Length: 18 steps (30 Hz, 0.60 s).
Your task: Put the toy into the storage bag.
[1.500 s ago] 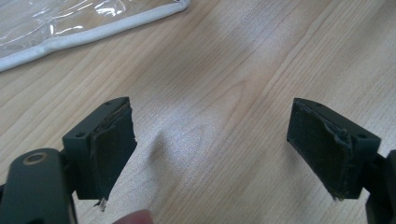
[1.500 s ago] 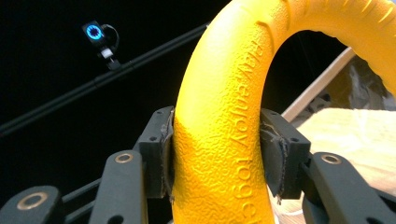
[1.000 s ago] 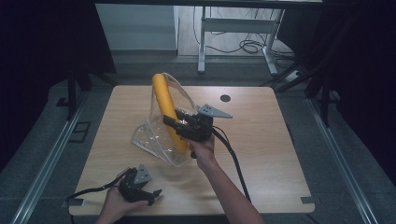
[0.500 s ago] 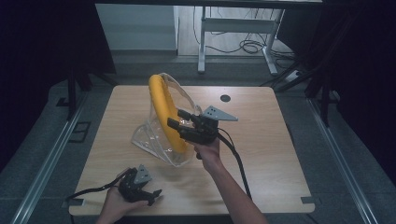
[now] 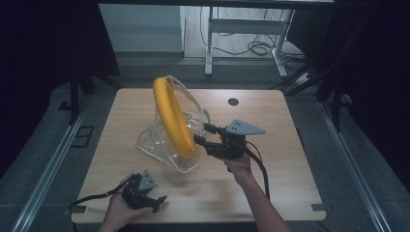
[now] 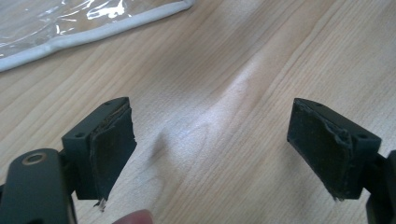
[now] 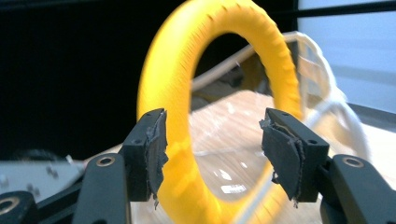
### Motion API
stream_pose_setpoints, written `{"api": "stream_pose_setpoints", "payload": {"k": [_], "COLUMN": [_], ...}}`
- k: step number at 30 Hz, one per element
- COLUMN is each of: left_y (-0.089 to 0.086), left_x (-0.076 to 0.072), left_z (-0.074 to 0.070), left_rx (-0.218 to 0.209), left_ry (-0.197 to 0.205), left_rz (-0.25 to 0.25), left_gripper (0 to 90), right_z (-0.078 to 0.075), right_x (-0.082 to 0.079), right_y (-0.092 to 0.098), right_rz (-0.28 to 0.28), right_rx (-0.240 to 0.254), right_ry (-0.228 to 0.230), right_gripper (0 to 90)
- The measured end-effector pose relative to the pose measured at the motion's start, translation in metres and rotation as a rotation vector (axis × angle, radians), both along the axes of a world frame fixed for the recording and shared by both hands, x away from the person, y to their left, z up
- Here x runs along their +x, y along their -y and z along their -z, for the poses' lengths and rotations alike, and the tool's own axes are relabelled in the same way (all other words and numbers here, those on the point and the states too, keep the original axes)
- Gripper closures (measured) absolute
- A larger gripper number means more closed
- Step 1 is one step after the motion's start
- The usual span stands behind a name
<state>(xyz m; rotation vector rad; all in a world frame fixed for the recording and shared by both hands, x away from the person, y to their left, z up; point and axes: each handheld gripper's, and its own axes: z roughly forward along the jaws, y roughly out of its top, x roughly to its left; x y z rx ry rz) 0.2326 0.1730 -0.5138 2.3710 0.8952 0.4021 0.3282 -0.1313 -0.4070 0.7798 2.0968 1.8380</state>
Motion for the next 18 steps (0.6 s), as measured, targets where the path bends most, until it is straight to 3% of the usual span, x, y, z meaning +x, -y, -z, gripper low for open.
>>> {"api": "stream_pose_setpoints", "payload": {"k": [8, 18], "left_y": [0.001, 0.000], "left_x": [0.001, 0.000], "left_z": [0.001, 0.000], "left_rx": [0.005, 0.001], "left_ry": [-0.001, -0.002], "left_rz": [0.000, -0.002], "left_gripper": [14.9, 14.9], "right_z": [0.028, 0.066], "right_x": [-0.008, -0.011], "right_y": [0.032, 0.049], "right_rz": [0.073, 0.093], "right_rx": [-0.057, -0.156], "right_ry": [-0.020, -0.074], "right_gripper": [40.2, 40.1]}}
